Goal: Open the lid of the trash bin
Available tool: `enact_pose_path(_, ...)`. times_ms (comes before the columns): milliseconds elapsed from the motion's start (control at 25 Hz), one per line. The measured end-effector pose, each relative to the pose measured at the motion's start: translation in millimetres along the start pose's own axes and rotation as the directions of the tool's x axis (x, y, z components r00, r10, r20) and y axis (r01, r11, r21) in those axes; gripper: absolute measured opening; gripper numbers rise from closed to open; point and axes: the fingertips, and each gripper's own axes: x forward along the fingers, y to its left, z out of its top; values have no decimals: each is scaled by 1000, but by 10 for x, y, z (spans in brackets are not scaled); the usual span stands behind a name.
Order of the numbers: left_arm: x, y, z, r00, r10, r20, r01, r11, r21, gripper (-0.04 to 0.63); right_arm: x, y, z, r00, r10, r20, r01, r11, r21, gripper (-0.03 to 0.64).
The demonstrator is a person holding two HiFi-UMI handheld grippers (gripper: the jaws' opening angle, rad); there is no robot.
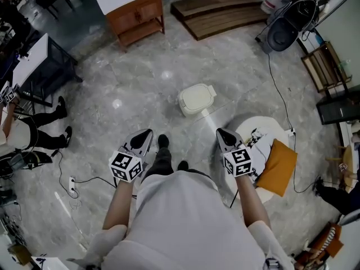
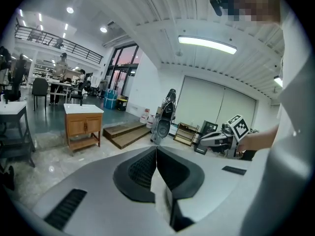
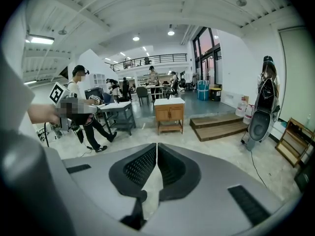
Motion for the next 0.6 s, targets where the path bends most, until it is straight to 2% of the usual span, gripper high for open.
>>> enact_pose_path(240,254,281,80,998,-45,-34,45,999,-5,18,253,-42,115,999,-21,-29,22,1000,16,31)
enact_pose_path(600,661,780,170,988,-115,-103,118,993,27,18,644,-131,293,995,-67,-73,70,996,46,31)
